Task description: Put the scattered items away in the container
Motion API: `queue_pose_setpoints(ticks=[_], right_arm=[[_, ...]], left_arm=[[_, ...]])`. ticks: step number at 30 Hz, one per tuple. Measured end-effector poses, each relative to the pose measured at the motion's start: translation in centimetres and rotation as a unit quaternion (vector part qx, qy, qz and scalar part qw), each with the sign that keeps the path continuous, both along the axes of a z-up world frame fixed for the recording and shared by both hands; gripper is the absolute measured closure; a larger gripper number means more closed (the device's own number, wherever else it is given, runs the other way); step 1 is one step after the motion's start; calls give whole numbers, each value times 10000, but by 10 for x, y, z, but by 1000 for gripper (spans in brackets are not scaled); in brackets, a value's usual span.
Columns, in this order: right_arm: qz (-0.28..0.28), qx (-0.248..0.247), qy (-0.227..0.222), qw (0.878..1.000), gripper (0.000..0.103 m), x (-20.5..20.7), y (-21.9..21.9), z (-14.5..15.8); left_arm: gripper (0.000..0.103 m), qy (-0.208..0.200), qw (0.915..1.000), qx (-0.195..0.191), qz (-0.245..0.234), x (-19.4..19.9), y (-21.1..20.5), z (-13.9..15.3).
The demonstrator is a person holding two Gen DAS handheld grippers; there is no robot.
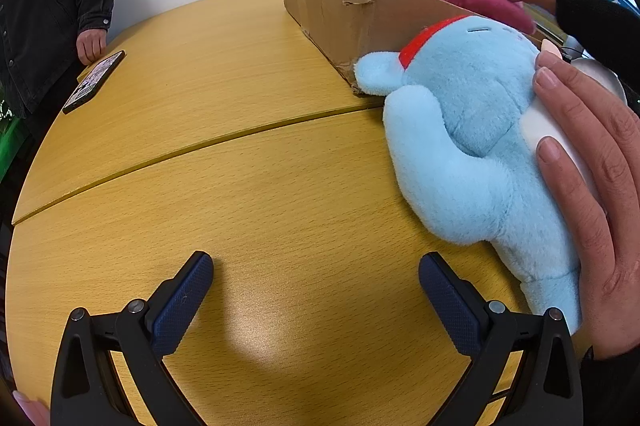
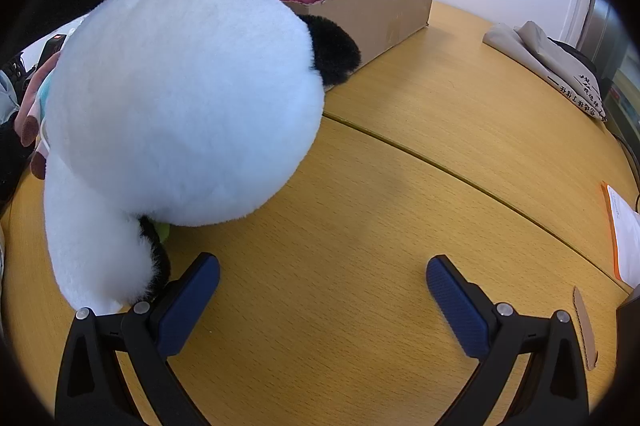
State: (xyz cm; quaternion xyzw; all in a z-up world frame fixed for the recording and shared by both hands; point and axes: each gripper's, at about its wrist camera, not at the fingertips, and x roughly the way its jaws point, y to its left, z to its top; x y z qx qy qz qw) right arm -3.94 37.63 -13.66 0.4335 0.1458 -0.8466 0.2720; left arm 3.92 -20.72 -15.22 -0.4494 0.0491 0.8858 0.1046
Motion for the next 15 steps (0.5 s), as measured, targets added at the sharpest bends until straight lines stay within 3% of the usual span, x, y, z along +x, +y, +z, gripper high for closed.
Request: queue_pose_setpoints(ticks=[15], right_arm=[[0,1,0,10000,0,1,-1,0]], left_arm=[[0,0,10000,0,0,-1,-1,0]])
